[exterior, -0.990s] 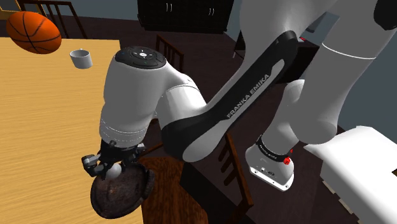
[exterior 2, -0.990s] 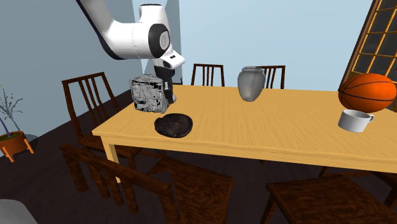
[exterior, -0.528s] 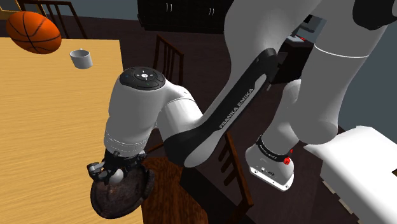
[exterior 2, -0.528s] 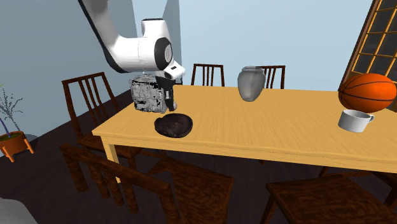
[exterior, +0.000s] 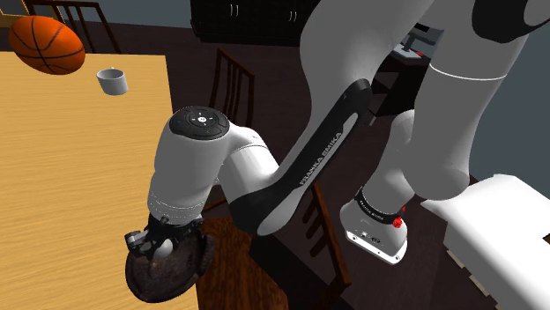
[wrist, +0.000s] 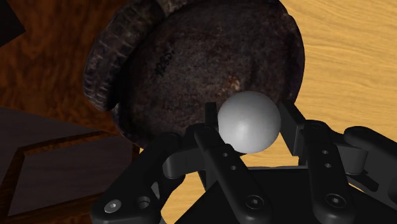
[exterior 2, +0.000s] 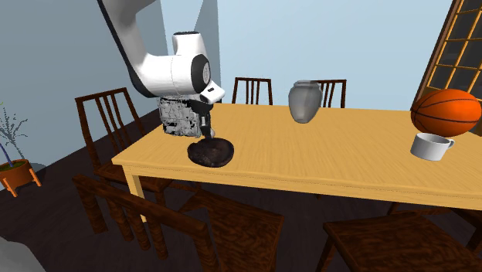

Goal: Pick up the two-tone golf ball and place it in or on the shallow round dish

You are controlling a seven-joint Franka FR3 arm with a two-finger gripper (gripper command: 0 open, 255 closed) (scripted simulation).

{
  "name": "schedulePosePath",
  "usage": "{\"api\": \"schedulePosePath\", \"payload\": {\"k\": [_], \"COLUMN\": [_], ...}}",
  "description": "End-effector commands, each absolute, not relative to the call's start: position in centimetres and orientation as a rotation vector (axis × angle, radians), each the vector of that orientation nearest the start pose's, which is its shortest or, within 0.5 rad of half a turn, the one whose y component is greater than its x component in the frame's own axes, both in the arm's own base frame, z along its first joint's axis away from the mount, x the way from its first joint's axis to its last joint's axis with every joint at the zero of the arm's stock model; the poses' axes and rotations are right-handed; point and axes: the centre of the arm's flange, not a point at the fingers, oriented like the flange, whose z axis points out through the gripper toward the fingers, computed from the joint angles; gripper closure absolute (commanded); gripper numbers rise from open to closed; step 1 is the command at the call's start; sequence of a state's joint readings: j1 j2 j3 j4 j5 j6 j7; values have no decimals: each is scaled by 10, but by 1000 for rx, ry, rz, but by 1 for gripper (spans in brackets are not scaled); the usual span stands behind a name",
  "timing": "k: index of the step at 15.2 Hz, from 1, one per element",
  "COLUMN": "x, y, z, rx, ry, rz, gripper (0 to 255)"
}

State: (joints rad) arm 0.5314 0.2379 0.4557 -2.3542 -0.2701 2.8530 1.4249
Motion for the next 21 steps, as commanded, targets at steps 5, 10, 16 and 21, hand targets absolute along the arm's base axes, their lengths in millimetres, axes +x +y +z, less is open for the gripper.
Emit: {"api": "schedulePosePath", "payload": {"k": [5,10,16,21], "x": [284,282,277,277], "y": [458,454,445,445], "z": [269,282,317,317], "rx": [-2849,-2849,-2849,-2849], "ry": [309,309,309,309], "rz": [-168,-168,-168,-168], "gripper": [0,0,0,0]}}
